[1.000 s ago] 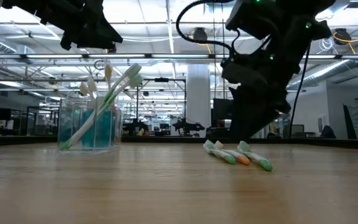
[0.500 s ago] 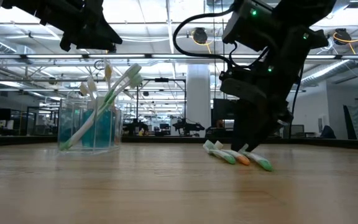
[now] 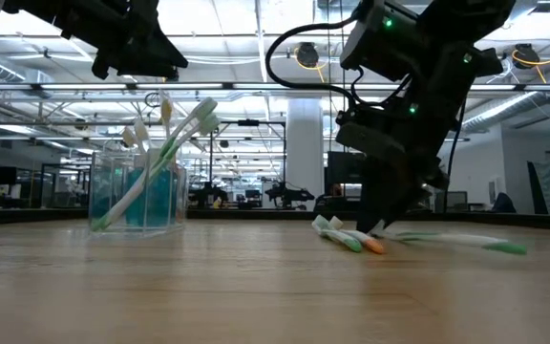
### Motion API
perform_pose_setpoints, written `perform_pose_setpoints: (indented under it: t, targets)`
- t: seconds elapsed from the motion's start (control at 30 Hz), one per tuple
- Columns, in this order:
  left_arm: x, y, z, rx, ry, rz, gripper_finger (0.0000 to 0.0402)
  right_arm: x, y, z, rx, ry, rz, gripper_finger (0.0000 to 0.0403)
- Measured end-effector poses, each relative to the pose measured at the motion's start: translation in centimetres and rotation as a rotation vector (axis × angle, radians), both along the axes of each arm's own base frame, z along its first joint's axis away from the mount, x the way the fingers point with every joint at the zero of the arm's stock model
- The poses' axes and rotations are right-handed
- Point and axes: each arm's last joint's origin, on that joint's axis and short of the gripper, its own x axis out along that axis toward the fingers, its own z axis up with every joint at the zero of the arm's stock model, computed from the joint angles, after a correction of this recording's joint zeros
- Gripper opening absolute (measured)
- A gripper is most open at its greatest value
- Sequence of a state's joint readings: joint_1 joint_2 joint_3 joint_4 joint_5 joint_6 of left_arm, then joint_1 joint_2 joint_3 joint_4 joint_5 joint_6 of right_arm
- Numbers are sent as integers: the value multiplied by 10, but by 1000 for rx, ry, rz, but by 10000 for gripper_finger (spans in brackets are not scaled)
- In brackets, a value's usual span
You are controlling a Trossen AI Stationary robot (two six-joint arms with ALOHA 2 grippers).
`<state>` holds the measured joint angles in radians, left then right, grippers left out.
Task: Pick & Place toothbrushing station
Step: Put the green toothbrush in the transparent organizer
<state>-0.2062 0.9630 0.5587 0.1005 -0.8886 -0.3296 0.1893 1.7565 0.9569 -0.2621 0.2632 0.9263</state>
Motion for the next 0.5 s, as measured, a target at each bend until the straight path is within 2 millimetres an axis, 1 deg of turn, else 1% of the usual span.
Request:
perform_pose_setpoints:
  t: [0.33,0.43,0.5]
  targets:
    - [0,0,0,-1,0,0,191,0,0,0,-53,8,60,59]
    - [0,0,0,-1,0,0,191,0,0,5,-54,-9,92,45]
    - [0,0,0,-1,0,0,191,0,0,12,-63,-30,114,38]
